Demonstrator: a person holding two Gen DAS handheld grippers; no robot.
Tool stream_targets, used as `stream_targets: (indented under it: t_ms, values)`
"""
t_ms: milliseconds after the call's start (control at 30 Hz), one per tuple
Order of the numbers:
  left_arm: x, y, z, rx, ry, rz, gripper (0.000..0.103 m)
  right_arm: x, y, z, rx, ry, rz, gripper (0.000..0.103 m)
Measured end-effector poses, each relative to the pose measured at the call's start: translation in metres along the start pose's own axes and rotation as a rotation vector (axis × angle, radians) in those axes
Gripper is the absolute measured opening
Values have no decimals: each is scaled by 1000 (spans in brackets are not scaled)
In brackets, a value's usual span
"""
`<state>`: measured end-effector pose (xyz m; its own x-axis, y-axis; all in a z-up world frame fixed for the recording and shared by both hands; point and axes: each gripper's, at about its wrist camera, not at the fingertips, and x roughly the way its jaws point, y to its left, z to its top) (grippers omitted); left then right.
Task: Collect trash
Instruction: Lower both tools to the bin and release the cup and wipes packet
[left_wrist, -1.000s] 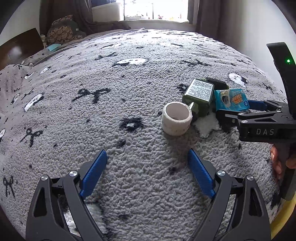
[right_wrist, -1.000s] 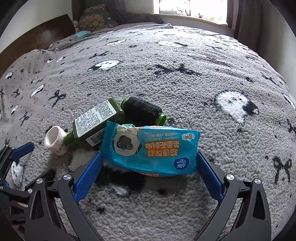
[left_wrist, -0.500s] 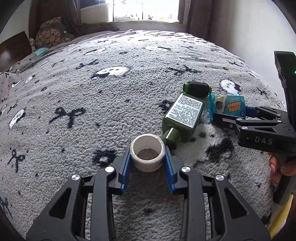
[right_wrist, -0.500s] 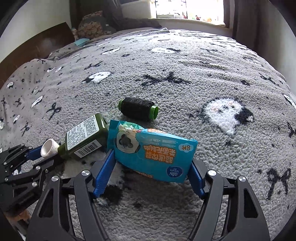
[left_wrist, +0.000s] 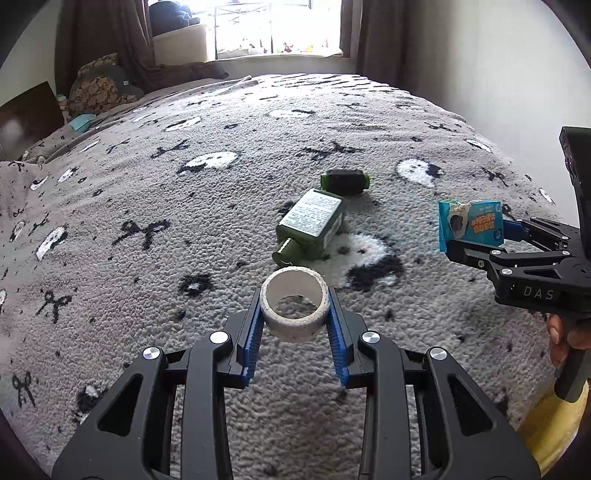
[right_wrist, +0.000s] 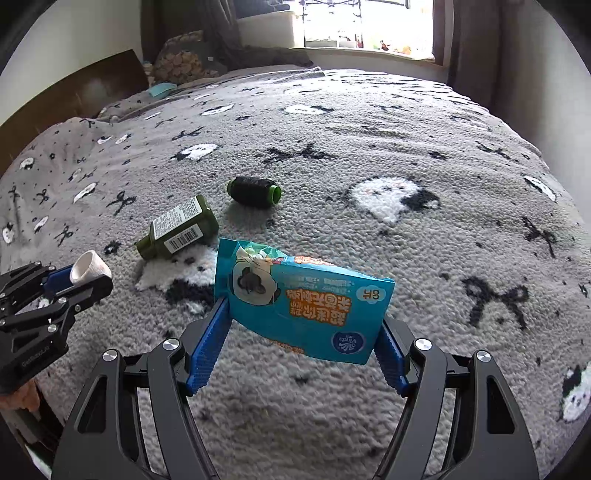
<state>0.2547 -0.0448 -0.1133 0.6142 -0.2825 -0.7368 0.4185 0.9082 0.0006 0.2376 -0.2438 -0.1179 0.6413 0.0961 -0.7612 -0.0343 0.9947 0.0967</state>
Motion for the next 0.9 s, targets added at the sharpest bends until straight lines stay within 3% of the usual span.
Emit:
stream_targets:
  t_ms: [333, 600, 767, 900]
  values:
    - [-73, -48, -20, 42, -85, -46, 31, -91, -13, -46, -8, -90, -30, 73]
    - [-114, -83, -56, 81, -118, -81, 31, -154, -28, -100, 10, -150, -19, 73]
    - [-129, -100, -90, 104, -115, -91, 31, -168, -30, -138, -18, -129, -49, 73]
    - [-138, -110, -120, 120, -93, -101, 31, -164, -25, -173, -36, -59, -40, 73]
